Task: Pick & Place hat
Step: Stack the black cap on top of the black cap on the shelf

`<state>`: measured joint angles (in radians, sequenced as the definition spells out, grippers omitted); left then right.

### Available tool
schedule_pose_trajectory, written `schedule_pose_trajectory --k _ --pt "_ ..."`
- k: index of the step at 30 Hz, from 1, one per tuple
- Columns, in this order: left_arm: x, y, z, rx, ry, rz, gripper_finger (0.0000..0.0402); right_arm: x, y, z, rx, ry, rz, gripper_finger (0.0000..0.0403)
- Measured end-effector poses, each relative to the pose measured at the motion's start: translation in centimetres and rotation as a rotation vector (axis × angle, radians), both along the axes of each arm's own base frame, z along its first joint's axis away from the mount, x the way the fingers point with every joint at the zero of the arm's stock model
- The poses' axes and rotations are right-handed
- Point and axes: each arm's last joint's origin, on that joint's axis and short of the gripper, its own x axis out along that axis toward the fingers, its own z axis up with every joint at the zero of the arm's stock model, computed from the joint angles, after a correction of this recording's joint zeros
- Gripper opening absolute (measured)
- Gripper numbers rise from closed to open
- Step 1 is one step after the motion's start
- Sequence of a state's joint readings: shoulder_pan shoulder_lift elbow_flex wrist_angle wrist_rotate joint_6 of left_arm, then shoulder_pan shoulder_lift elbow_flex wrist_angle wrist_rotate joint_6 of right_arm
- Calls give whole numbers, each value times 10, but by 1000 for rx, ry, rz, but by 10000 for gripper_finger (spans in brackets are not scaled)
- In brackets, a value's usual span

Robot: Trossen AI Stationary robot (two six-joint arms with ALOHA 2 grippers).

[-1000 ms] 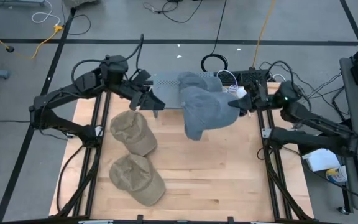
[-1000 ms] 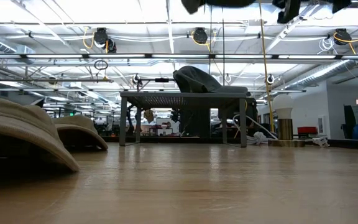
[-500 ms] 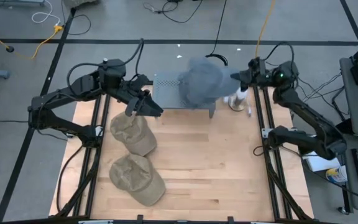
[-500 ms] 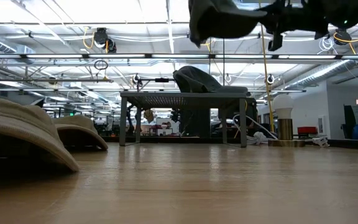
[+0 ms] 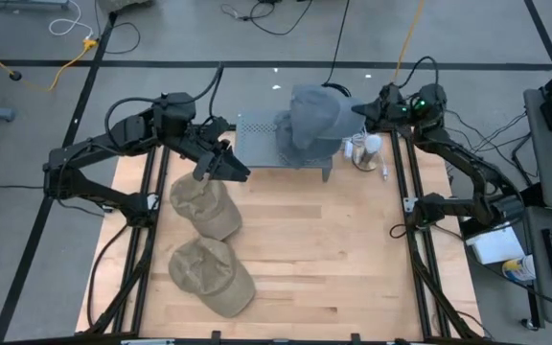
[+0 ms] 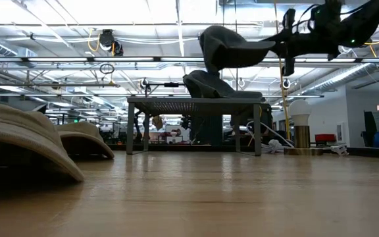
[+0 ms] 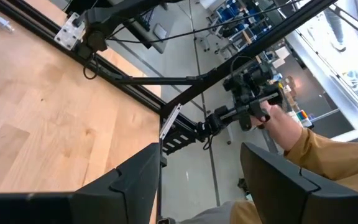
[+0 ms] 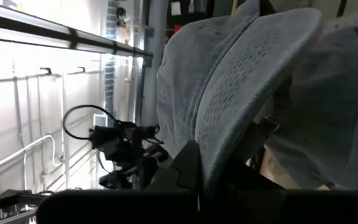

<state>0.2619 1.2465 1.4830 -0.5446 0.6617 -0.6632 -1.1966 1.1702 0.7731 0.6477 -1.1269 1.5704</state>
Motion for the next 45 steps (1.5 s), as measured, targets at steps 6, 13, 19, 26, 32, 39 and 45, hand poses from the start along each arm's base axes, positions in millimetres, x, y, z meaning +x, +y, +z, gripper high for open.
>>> schedule_pose_trajectory --k 6,13,19,26,32,39,45 --pt "0 0 0 3 -2 1 230 20 -5 -17 -14 32 56 3" --pt "0 0 0 7 -2 8 230 39 -11 -39 -47 78 79 3" --pt "0 0 0 5 -1 9 230 53 -13 -61 -21 151 81 3" --pt "0 0 0 1 2 9 230 55 -11 -58 -27 145 41 50" --pt "0 0 0 2 2 8 230 54 -10 -57 52 150 39 131" --pt "0 0 0 -2 7 9 230 46 -4 -61 94 259 -81 171" --pt "0 0 0 -4 7 8 230 38 3 -53 45 320 -209 173"
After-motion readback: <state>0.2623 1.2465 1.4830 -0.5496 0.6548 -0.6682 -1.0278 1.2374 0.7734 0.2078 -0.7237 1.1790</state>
